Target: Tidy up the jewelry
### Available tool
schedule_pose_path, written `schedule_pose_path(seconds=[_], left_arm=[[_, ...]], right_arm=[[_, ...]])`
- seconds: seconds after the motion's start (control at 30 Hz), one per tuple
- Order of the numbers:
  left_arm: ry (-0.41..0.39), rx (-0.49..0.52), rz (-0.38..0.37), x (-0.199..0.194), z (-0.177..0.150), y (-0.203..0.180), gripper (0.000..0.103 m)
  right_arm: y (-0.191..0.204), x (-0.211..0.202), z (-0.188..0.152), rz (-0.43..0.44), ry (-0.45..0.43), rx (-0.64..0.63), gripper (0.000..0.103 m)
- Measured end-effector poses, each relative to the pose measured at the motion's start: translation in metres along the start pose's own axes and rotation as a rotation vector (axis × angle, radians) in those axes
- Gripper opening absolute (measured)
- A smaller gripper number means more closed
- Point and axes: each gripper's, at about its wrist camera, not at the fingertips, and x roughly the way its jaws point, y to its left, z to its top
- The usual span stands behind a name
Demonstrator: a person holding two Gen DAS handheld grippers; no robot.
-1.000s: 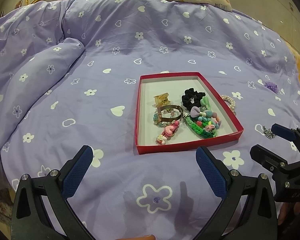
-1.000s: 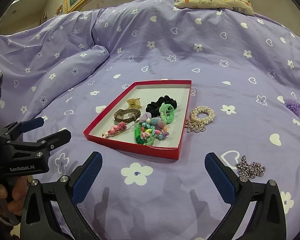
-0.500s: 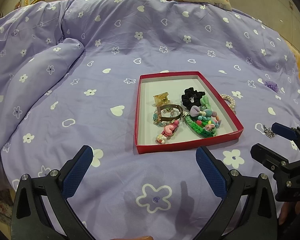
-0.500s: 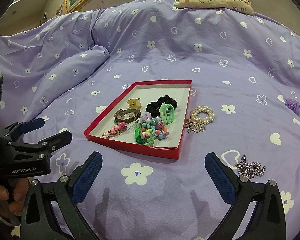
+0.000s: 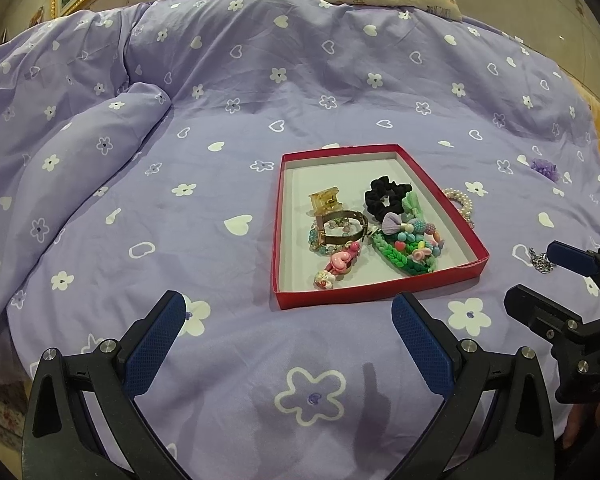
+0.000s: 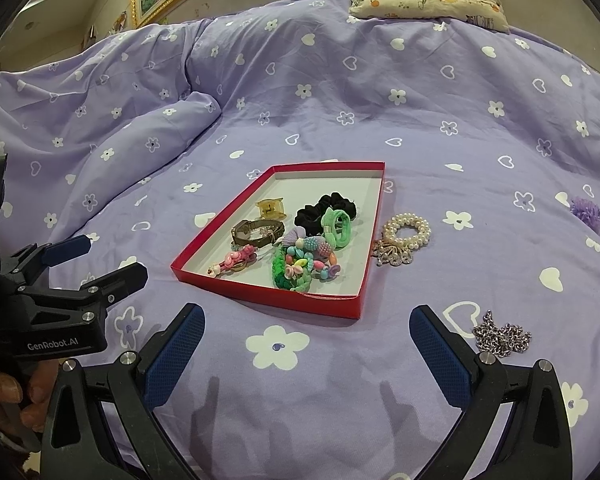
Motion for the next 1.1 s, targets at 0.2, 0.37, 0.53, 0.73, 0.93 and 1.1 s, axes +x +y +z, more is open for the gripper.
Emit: schedule_pose_path(seconds=[0.2, 0.37, 0.53, 0.73, 0.93, 1.1], left_arm=[[0.007, -0.003, -0.004, 0.0006, -0.0003, 0.0002, 0.103], [0.012, 0.004, -0.004, 0.0020, -0.0006, 0.0002, 0.103], [0.010, 0.008, -0.005, 0.0021, -0.0005, -0.0005, 0.103], [0.009, 0.011, -0.006, 0.0017, -0.0008, -0.0010, 0.103], [0.008, 0.015, -0.006, 0.0014, 0.0005, -0.0027, 0.103], [0.004, 0.015, -0.004, 0.0012, 0.0008, -0.0029, 0.103]], right_arm=[[-0.0001, -0.0005, 0.0005, 0.000, -0.002, 0.000, 0.103], [-0.0011, -0.0018, 0.0017, 0.000, -0.002, 0.003, 0.103], [-0.0013, -0.0024, 0.0019, 0.000, -0.001, 0.003, 0.103], [-0.0015, -0.0028, 0.0020, 0.000, -0.002, 0.006, 0.103], [-0.0015, -0.0036, 0.0027, 0.000, -0.005, 0.006, 0.103], [-0.0017, -0.0038, 0.0030, 0.000, -0.005, 0.006, 0.103]])
